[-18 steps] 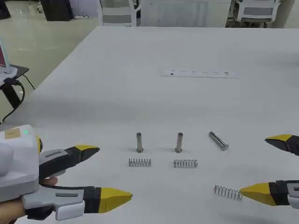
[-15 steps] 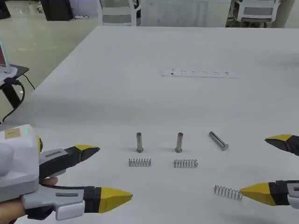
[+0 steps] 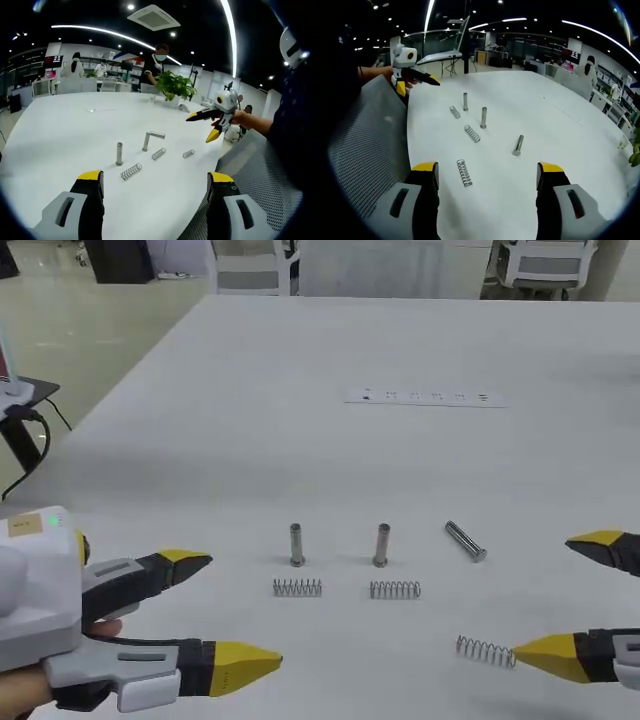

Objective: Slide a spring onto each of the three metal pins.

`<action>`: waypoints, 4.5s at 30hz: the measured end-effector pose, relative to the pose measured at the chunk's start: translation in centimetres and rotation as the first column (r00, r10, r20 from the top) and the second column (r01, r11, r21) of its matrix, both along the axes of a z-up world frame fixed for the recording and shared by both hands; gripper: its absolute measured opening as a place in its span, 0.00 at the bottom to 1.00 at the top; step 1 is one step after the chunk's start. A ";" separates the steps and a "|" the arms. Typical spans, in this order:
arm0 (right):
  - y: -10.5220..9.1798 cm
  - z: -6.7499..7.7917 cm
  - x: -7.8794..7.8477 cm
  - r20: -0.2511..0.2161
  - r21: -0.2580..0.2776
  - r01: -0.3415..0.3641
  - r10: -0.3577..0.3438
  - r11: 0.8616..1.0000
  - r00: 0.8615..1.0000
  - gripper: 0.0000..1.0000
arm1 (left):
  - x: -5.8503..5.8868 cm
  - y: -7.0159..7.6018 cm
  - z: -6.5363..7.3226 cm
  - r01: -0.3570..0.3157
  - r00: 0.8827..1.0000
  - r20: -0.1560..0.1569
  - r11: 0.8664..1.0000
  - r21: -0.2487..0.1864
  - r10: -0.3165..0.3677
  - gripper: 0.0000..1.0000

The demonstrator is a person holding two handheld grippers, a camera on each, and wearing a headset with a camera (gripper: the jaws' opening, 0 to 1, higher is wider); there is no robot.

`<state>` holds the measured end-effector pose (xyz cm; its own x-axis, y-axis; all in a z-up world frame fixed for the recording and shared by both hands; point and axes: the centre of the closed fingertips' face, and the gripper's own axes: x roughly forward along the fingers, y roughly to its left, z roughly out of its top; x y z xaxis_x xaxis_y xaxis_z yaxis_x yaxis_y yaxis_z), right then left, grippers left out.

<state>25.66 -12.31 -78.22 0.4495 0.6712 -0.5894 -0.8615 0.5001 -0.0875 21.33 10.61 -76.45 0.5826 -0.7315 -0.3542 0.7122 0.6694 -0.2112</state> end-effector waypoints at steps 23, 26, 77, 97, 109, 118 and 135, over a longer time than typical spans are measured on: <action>-0.2 0.0 -0.2 0.001 -0.015 0.011 -0.011 1.000 1.000 0.79 | -0.1 -0.3 0.0 0.020 1.000 0.002 1.000 0.000 -0.020 0.82; -0.2 0.0 -0.2 0.001 -0.017 0.010 -0.010 1.000 1.000 0.79 | -0.2 -0.3 -0.1 0.026 1.000 0.000 1.000 0.005 -0.026 0.82; 0.6 1.2 3.4 0.026 -0.060 0.023 -0.021 0.998 0.999 0.75 | -0.2 -0.3 0.0 0.029 0.999 0.015 0.999 0.014 -0.029 0.82; 2.9 0.7 8.2 -0.010 -0.135 0.008 -0.010 0.991 1.000 0.63 | 0.0 0.0 0.3 0.009 1.000 0.027 1.000 0.000 -0.009 0.82; 4.0 -1.2 10.8 -0.059 -0.197 0.019 -0.031 0.980 0.998 0.52 | 0.0 0.1 0.4 0.009 1.000 0.028 1.000 -0.004 -0.009 0.82; 4.2 -2.9 11.9 -0.099 -0.202 0.053 -0.074 0.978 0.992 0.42 | 0.0 0.0 0.3 0.012 1.000 0.026 1.000 -0.001 -0.012 0.81; 4.6 -5.5 13.2 -0.174 -0.235 0.105 -0.148 0.966 0.974 0.24 | 0.0 0.2 0.2 0.006 1.000 0.021 1.000 0.002 -0.006 0.81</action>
